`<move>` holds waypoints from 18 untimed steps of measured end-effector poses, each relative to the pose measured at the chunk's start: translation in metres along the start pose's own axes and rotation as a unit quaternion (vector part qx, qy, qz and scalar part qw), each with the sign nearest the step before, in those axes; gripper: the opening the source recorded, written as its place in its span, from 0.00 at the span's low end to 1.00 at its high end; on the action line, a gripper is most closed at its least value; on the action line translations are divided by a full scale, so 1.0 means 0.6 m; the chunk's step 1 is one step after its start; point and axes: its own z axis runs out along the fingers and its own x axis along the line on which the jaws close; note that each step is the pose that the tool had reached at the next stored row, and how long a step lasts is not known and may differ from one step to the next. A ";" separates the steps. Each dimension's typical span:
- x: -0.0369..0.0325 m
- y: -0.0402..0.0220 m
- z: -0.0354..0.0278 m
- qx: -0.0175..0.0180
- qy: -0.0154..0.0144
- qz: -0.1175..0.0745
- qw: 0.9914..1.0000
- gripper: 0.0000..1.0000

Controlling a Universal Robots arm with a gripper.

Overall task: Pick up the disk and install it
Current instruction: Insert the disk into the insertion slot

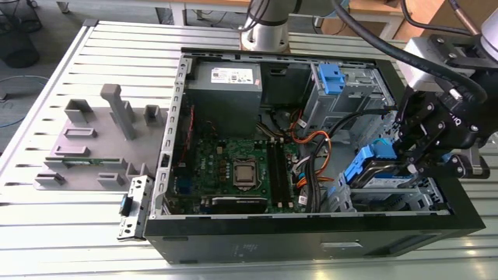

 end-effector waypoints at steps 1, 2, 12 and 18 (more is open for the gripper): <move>0.000 0.000 0.003 0.000 0.000 0.000 1.000 0.35; 0.000 0.000 0.006 0.000 0.001 0.000 1.000 0.35; 0.000 -0.001 0.036 0.000 0.003 0.000 1.000 0.35; 0.001 -0.001 0.052 0.000 0.004 0.000 1.000 0.35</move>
